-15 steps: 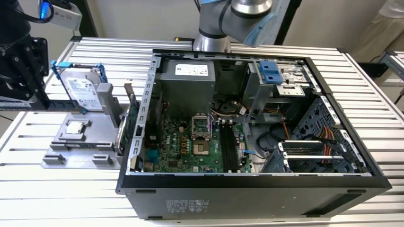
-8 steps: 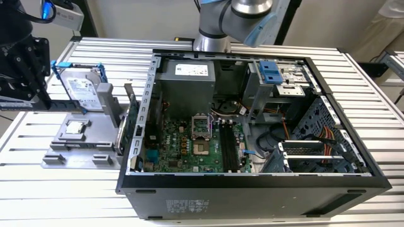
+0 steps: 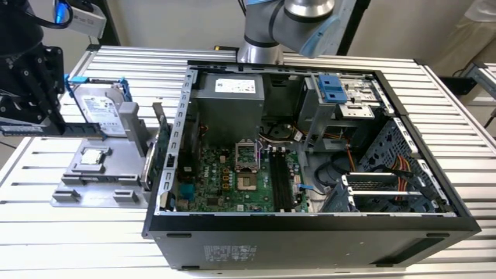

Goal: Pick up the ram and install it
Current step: 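Pick up the ram and move it above insertion slot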

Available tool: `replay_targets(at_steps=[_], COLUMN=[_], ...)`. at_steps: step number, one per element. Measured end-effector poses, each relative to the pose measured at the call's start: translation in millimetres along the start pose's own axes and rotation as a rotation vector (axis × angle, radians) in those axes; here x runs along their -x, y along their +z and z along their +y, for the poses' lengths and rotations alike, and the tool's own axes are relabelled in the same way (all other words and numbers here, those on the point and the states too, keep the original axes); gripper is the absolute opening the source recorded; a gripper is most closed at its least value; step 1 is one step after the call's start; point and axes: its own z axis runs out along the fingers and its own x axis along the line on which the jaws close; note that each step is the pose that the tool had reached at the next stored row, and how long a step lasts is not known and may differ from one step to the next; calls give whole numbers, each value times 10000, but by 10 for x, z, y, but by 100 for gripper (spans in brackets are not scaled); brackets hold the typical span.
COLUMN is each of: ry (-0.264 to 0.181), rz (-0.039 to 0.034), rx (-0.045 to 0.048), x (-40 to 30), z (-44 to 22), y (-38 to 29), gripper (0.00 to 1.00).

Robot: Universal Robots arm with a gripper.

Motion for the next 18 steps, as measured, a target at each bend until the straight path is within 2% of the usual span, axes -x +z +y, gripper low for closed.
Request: replay_targets(at_steps=[18], ry=[-2], rz=[0], rx=[0], x=[1], z=[-73], y=[-3], gripper=[0])
